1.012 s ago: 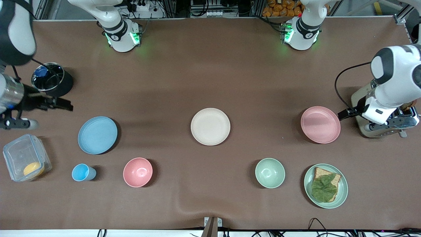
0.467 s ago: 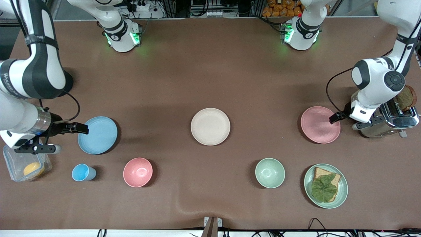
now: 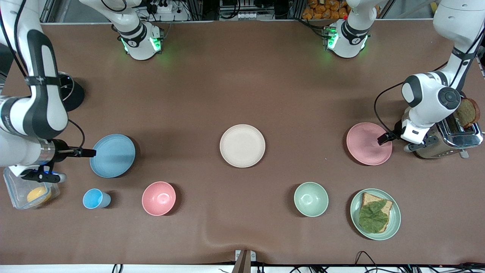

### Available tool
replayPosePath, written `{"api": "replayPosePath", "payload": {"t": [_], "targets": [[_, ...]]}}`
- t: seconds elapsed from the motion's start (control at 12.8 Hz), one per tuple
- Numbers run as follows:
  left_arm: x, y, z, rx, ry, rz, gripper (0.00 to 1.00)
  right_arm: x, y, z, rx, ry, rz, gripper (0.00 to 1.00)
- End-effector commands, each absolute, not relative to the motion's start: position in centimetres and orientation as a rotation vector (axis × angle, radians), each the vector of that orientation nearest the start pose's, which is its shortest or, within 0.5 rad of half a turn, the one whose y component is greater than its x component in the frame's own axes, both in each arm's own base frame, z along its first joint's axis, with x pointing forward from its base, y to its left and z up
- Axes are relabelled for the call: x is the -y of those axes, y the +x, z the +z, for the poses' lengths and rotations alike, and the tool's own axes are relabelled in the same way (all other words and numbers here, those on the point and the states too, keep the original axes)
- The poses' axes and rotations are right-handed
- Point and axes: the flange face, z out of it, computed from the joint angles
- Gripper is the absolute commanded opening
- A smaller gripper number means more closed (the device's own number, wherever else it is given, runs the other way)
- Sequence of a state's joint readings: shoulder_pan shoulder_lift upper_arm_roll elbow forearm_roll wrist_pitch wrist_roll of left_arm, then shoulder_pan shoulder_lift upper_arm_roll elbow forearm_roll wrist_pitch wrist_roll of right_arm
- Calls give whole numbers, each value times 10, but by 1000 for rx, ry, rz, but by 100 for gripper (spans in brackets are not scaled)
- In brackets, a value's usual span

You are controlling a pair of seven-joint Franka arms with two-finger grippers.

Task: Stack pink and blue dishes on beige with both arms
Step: 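Grasp the pink plate with the left gripper while the right gripper grasps the blue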

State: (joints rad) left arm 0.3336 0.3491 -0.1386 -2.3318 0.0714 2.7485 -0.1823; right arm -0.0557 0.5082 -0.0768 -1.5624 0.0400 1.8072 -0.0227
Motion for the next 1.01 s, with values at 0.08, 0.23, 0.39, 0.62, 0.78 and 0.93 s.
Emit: {"api": "replayPosePath", "payload": {"t": [0.08,0.23,0.39,0.62,0.78,0.93], "targets": [[-100,520,190,490,-3115,-125,71,113,636,265,-87,-3103,297,100],[-101,521,190,492,-3114,-127,45,129,634,235,-67,-3103,279,100],[-100,522,191,493,-3114,-130,8,132,633,223,-50,-3095,294,100],[-106,524,194,508,-3112,-145,0,132,632,198,-30,-3092,312,100],[-116,528,207,538,-3110,-179,0,133,631,191,19,-3084,322,100],[-103,537,235,510,-3115,-246,0,134,629,181,14,-3081,330,100]]}}
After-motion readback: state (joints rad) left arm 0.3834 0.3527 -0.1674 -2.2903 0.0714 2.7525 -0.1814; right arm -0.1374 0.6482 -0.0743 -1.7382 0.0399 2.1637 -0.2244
